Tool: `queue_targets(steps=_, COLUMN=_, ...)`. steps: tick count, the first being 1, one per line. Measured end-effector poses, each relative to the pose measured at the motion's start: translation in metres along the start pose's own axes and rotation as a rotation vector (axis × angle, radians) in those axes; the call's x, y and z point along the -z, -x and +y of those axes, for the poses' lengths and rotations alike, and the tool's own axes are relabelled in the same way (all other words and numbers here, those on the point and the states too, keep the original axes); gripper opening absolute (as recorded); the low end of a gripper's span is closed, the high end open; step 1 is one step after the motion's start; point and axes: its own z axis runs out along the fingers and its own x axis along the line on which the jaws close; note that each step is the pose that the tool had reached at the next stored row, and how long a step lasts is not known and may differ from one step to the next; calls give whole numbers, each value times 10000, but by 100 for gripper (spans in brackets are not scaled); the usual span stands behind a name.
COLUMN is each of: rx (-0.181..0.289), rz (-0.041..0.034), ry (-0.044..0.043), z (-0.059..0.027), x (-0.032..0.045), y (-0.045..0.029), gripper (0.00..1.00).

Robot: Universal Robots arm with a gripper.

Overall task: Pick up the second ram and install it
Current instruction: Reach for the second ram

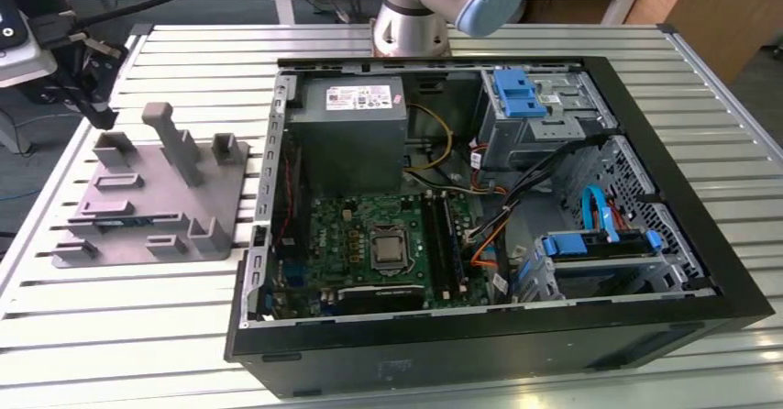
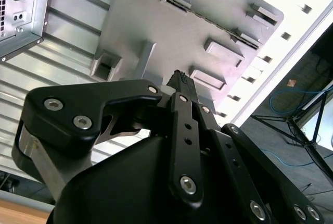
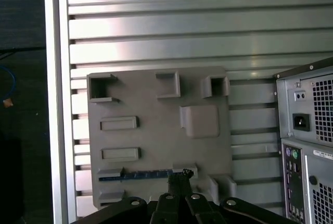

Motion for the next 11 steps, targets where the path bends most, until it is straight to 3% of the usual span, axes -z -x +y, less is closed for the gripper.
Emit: queue_targets(steps=11, rx=1, rz=0, ry=0, z=-9, x=-97, y=-55, gripper=10)
